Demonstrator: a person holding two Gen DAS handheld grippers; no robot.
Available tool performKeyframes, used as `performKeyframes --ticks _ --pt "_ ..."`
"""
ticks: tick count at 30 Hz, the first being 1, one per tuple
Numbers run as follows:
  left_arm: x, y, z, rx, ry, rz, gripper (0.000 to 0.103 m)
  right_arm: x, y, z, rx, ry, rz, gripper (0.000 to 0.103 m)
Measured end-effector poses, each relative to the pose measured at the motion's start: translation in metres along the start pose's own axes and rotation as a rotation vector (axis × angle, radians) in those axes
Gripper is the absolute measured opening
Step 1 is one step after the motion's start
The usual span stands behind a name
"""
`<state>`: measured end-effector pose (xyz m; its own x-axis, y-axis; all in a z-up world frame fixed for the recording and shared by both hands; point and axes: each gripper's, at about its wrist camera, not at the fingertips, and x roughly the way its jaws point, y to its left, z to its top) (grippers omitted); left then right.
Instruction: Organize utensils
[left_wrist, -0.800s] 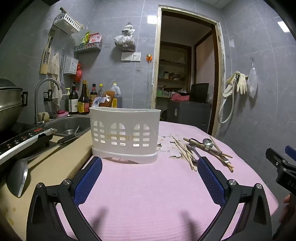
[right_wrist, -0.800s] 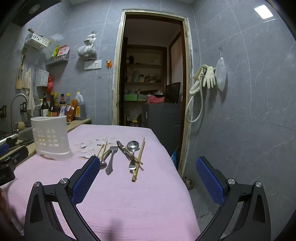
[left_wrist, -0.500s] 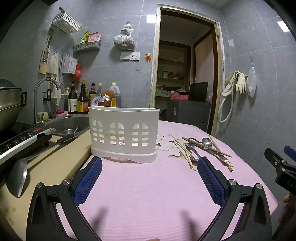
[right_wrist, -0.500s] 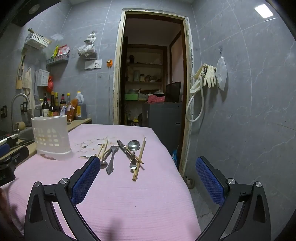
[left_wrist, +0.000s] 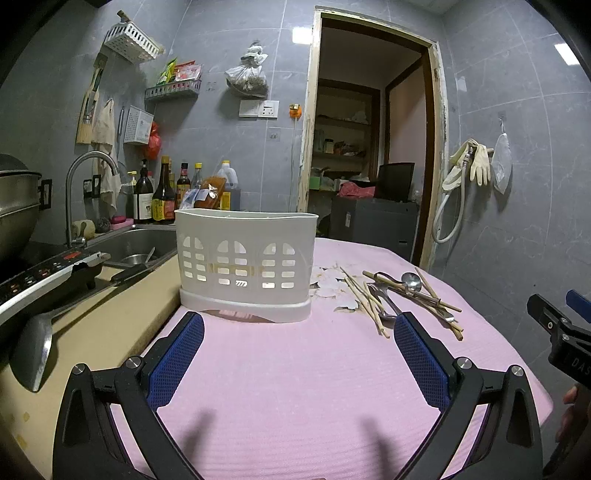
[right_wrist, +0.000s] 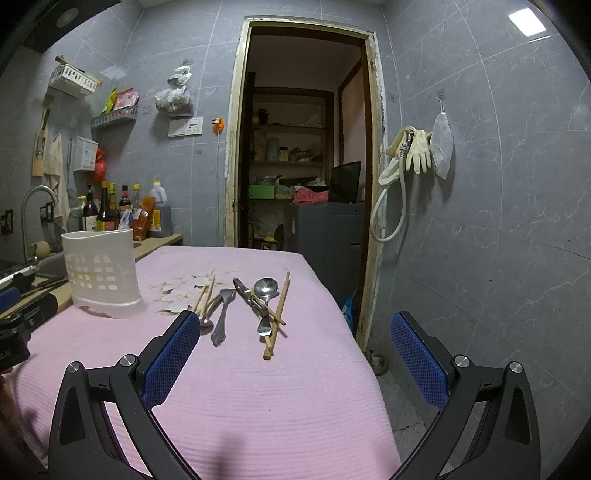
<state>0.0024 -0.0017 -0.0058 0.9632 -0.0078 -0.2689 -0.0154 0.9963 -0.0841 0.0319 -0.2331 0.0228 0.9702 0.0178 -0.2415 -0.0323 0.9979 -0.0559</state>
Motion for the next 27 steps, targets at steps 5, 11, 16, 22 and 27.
performKeyframes --ticks 5,11,16,22,27 --pt "0.0003 0.0028 0.0006 -0.004 0.001 0.001 0.101 0.0003 0.0001 -0.0002 0.0 0.001 0.0 0.103" --pt "-0.0001 0.0053 0.0009 -0.008 0.005 0.005 0.101 0.0012 0.0011 -0.0017 -0.001 0.003 0.0 0.103" --pt "-0.0003 0.0056 0.001 -0.006 0.005 0.005 0.101 0.0009 0.0007 -0.0011 -0.002 0.004 0.0 0.103" --pt "-0.0004 0.0073 0.001 -0.003 0.004 0.005 0.101 0.001 0.001 -0.0013 -0.002 0.005 0.0 0.103" --pt "-0.0007 0.0072 0.0015 -0.004 0.004 0.006 0.101 0.0011 0.0014 -0.0017 -0.002 0.005 0.0 0.103"
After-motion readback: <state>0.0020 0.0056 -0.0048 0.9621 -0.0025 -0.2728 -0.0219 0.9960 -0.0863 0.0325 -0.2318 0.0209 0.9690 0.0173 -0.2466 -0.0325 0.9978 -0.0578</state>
